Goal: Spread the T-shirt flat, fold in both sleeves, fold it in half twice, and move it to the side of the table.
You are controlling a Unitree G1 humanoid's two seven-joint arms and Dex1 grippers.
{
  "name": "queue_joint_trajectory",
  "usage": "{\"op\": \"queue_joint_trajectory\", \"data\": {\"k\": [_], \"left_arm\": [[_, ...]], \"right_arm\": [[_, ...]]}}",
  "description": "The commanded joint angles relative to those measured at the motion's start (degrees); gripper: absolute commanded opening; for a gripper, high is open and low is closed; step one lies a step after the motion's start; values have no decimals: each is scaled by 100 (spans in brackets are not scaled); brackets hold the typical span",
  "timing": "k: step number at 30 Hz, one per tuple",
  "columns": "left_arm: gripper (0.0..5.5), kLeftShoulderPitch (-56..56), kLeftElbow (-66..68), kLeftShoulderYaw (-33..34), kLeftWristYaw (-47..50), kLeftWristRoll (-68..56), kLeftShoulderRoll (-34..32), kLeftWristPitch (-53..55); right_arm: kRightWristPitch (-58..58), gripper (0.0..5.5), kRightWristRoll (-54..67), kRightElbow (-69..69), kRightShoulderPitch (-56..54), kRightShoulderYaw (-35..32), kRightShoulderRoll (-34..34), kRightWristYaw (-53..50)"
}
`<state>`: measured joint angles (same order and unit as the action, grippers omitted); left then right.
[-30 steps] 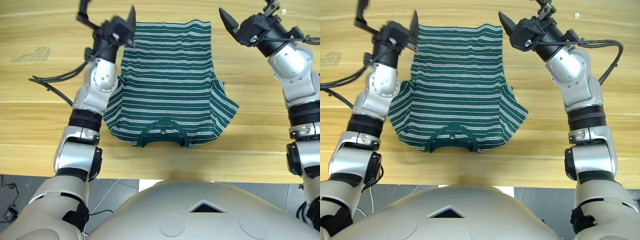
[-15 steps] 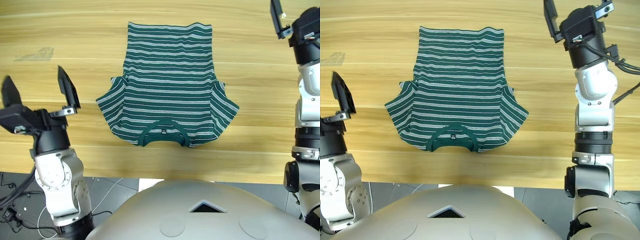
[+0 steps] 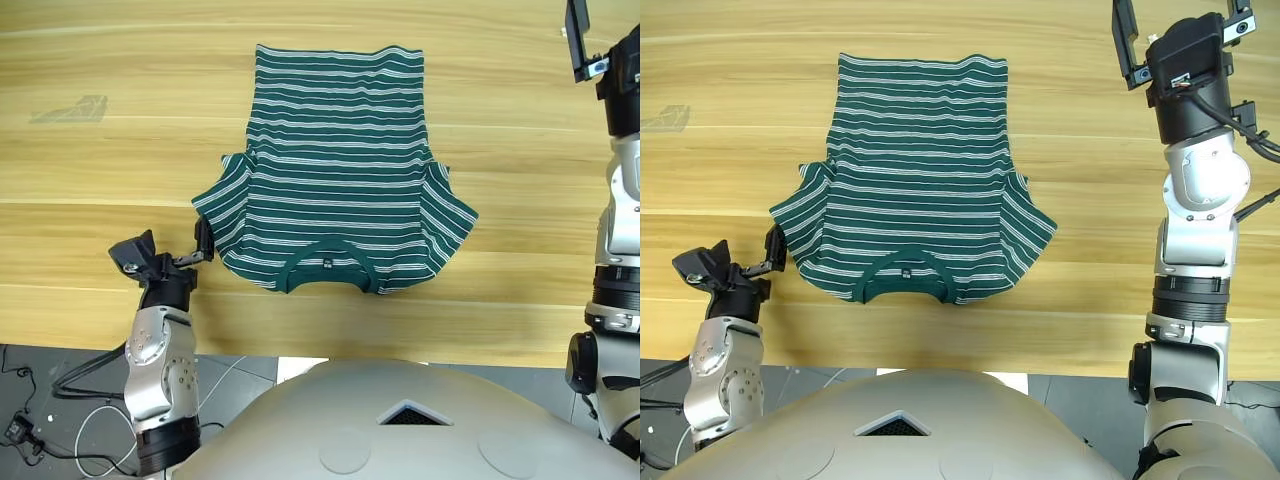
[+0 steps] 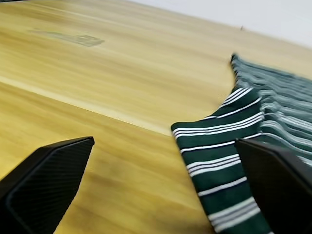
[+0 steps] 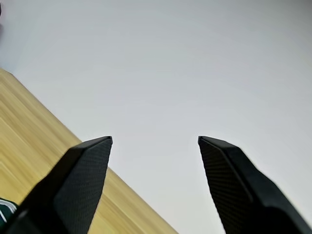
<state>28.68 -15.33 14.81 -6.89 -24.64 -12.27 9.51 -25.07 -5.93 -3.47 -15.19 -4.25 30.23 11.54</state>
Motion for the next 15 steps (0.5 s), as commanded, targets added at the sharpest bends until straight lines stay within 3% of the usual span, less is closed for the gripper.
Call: {"op": "queue_joint_trajectory", "data": {"k": [1, 11, 15], "left_arm": [[535, -343, 324, -321, -266, 303, -96, 129], [535, -901, 737, -303, -261, 280, 129, 363], [478, -990, 823, -291, -319, 253, 164, 469]], "right_arm": [[-46, 327, -169, -134, -177, 185, -121, 64], [-189, 327, -253, -327, -408, 309, -155, 111], [-198, 327, -259, -338, -388, 306, -192, 104]]}}
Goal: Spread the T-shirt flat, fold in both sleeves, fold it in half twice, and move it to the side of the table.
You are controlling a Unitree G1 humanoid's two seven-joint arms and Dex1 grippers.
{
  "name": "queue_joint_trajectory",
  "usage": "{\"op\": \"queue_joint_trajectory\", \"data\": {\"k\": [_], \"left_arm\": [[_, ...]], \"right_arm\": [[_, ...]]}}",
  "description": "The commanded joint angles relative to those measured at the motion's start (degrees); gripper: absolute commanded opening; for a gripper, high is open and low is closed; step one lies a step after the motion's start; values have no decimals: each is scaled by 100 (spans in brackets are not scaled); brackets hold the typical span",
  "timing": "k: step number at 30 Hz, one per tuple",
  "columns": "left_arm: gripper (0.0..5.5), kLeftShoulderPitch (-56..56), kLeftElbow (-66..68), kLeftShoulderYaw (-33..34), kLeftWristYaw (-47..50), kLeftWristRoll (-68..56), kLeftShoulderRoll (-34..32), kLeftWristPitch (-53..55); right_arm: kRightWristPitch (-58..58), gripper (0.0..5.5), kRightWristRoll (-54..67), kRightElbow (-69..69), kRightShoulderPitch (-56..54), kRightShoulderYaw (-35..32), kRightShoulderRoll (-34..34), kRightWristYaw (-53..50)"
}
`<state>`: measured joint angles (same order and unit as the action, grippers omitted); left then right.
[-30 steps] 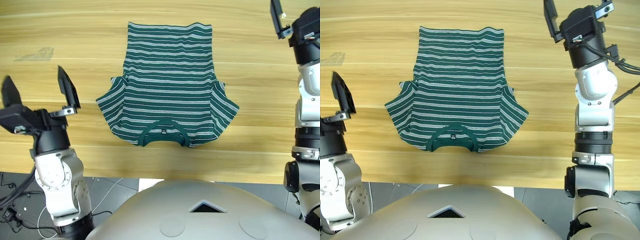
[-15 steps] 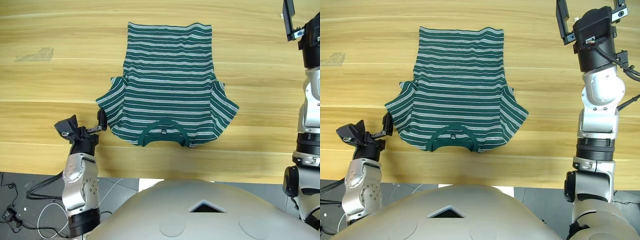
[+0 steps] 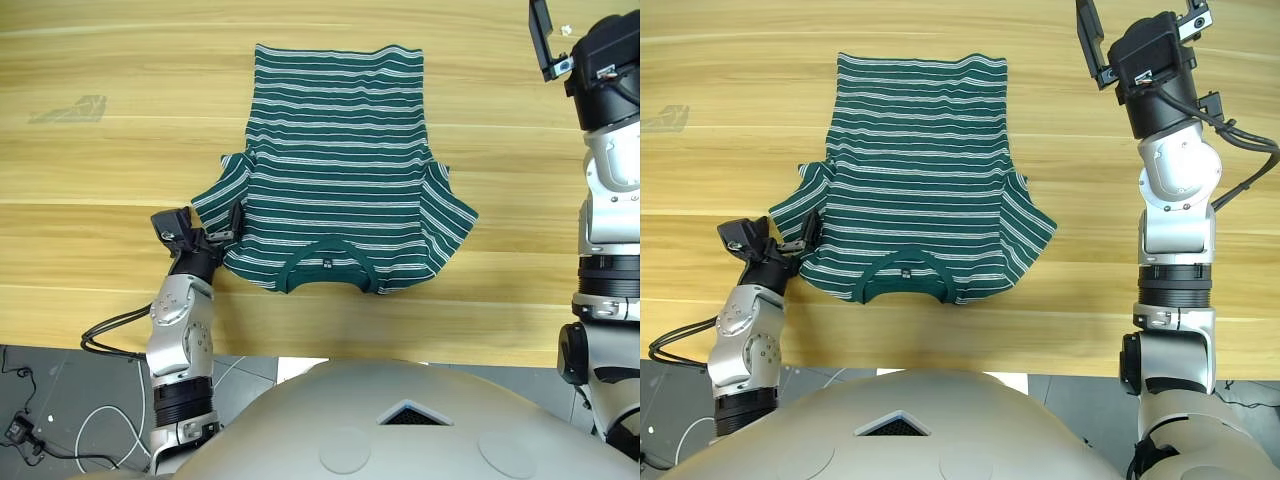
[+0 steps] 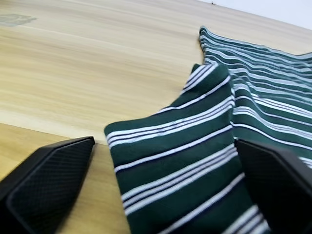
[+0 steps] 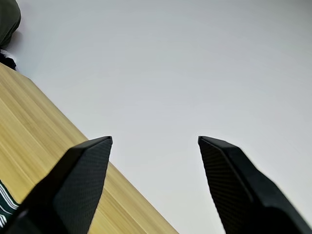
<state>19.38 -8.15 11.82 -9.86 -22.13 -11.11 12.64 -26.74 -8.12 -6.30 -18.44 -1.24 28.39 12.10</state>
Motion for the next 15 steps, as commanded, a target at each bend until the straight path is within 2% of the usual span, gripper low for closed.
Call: {"op": "queue_joint_trajectory", "data": {"k": [1, 15], "left_arm": [[461, -61, 103, 3, -40, 9, 52, 162], [247, -126, 177, 181, -37, 2, 155, 82]], "right_arm": [[-36, 327, -42, -63, -70, 15, -18, 48], [-51, 327, -66, -76, 86, -12, -85, -6]]}}
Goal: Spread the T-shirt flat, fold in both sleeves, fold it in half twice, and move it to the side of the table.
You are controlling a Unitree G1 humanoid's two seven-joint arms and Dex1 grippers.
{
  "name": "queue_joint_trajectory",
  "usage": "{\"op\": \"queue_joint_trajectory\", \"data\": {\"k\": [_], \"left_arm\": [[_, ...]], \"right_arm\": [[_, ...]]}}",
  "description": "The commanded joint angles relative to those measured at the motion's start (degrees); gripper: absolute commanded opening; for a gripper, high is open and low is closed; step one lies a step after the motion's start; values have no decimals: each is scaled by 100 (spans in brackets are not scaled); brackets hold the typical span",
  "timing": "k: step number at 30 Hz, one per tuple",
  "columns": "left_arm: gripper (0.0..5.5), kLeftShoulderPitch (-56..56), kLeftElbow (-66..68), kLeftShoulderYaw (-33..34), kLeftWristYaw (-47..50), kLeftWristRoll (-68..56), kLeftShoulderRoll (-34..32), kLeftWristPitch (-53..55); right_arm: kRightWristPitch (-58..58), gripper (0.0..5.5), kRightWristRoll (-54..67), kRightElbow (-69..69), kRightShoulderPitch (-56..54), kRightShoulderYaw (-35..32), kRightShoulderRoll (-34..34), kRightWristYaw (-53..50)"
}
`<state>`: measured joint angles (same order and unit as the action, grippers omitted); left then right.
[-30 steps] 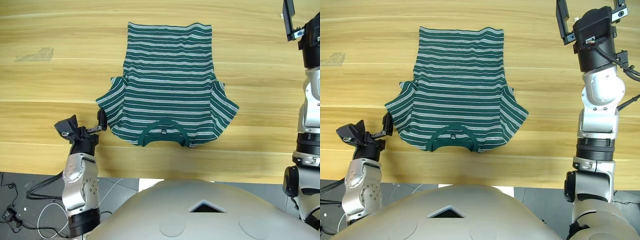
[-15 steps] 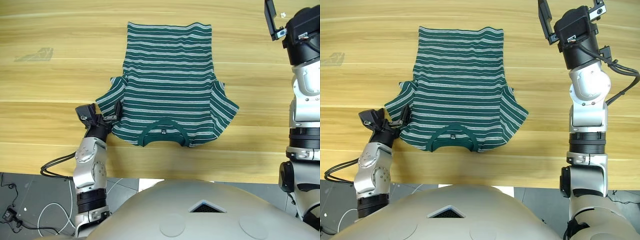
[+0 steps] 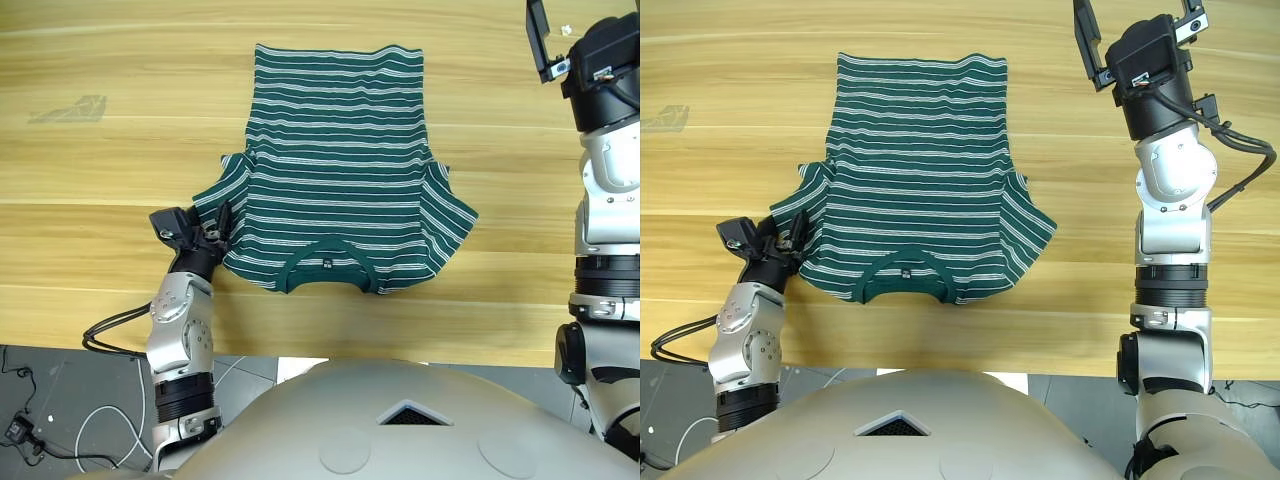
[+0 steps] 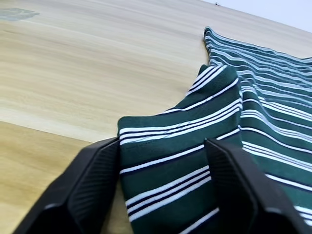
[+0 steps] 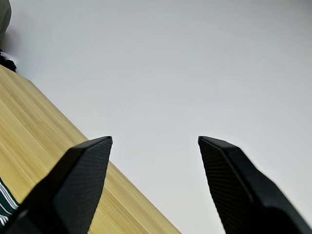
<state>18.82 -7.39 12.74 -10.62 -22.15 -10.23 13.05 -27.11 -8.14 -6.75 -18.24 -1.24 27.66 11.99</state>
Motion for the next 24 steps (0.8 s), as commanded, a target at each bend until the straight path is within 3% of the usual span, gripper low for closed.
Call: {"op": "queue_joint_trajectory", "data": {"k": [1, 15, 24], "left_arm": [[224, -76, 111, 116, 42, -13, 78, 41], [2, -41, 81, 177, 34, 89, 192, -76], [2, 99, -118, 61, -174, 262, 204, -536]], "right_arm": [[-15, 327, -69, -33, 81, -5, -16, 5], [-33, 327, -106, -100, 197, -31, -15, -60], [-15, 327, -108, -144, 148, -1, -42, -55]]}}
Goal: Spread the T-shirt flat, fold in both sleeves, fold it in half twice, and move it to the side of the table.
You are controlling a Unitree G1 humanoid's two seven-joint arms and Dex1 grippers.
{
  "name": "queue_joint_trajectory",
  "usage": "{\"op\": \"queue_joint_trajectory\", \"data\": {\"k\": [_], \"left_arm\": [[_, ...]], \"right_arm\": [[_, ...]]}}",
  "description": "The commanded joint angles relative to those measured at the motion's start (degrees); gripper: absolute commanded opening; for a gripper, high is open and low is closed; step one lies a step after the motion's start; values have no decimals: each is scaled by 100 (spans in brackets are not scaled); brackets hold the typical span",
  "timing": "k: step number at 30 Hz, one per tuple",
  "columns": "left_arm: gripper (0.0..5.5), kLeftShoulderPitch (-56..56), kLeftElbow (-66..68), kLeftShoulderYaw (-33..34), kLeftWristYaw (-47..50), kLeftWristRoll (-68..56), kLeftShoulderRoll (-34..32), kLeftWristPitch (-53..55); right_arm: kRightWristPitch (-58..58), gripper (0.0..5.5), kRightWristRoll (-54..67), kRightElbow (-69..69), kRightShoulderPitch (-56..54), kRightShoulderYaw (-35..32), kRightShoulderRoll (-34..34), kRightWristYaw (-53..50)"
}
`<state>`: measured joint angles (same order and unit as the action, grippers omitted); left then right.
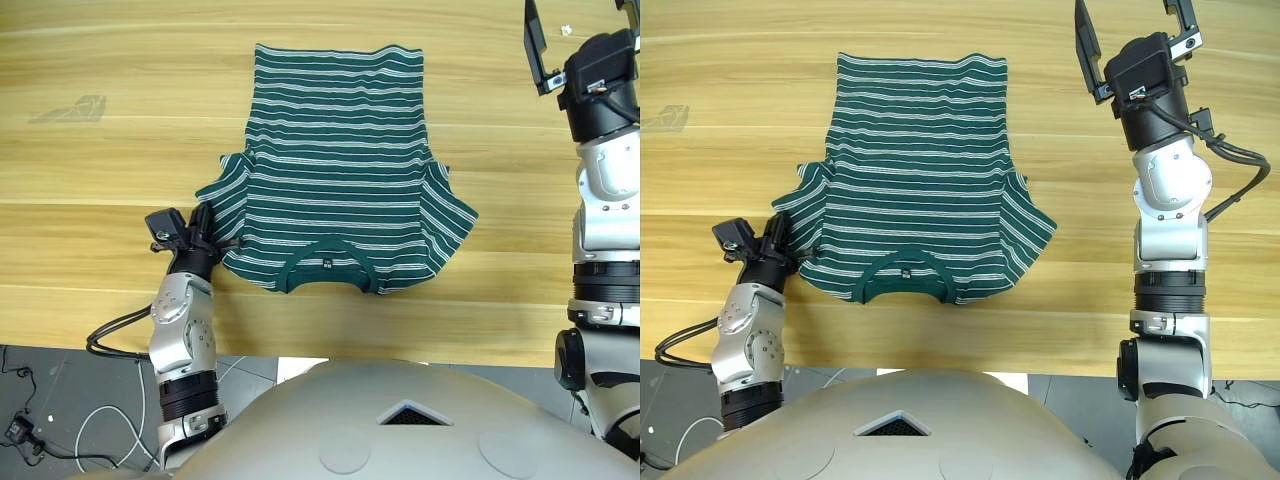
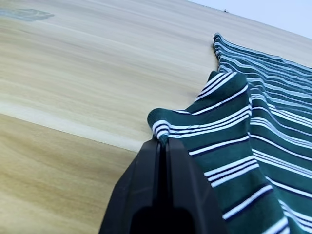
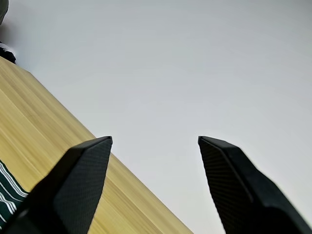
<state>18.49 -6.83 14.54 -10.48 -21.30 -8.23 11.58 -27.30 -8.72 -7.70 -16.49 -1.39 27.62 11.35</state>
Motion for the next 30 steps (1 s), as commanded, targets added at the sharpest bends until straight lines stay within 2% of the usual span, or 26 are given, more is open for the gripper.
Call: {"op": "queue_joint_trajectory", "data": {"k": [1, 8, 17, 26, 30], "left_arm": [[2, 189, -232, -180, -256, 248, 17, -569], [2, 314, -410, -526, -171, 986, 1, -1288], [2, 701, -687, -1685, -488, 2491, -458, -2366], [2, 547, -41, -1748, 37, 3571, -707, -1928], [87, 589, -96, -1916, 77, 3867, -825, -1874]], "right_arm": [[5, 327, -45, -61, -36, 20, -46, 11], [11, 327, -51, -104, -49, 48, -43, 62], [20, 327, -94, -133, 16, 59, -40, 37], [43, 327, -100, -109, 110, 21, -46, 14], [54, 327, -79, -106, 163, -15, -37, 5]]}}
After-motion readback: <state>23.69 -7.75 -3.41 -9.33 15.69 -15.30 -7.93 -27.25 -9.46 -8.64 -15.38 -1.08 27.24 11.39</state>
